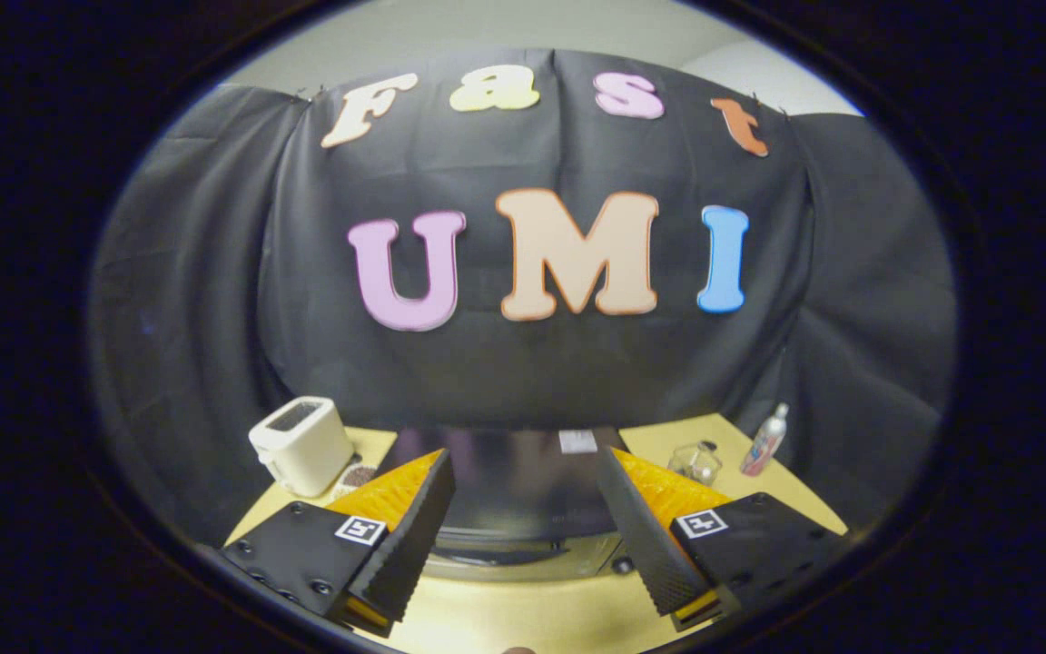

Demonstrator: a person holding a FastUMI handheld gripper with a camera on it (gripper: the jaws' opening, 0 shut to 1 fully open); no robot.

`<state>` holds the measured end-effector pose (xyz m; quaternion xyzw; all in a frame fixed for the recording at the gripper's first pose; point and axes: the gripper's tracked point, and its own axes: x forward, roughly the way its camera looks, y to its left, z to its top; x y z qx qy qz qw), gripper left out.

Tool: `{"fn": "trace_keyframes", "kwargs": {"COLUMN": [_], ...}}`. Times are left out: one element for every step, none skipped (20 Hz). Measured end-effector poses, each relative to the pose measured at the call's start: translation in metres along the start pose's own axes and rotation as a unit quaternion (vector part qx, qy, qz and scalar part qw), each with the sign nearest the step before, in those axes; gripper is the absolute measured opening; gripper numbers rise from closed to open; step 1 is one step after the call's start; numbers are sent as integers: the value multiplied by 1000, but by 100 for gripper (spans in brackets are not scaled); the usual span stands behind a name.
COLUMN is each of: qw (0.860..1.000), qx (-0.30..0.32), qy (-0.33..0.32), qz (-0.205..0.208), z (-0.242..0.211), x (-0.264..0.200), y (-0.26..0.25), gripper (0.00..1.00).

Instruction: Open the toaster oven, put the food inside, and close the toaster oven door.

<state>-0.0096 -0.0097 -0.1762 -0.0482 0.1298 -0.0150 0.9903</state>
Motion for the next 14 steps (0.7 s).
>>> {"fn": "trace_keyframes", "kwargs": {"qw": [1000, 999, 998, 998, 997, 996, 996, 996, 996, 996, 996, 995, 995, 995], "qx": [7, 16, 24, 29, 30, 26, 20, 14, 10, 9, 12, 17, 23, 27], "qy": [-20, -36, -50, -63, -74, -80, -84, -83, -87, -91, -93, -94, -95, -95], "qz": [3, 7, 11, 12, 10, 6, 3, 0, -4, -9, -11, -12, -13, -13], "z": [23, 43, 61, 78, 92, 102, 109, 113, 116, 119, 120, 119, 118, 116], "x": [-2, -4, -7, -9, -11, -12, -12, -13, -14, -13, -12, -12, -11, -11], "y": [2, 3, 4, 3, 1, -4, -7, -9, -12, -18, -21, -24, -28, -34], "gripper": [99, 99, 99, 99, 99, 99, 99, 99, 99, 99, 99, 99, 99, 99]}}
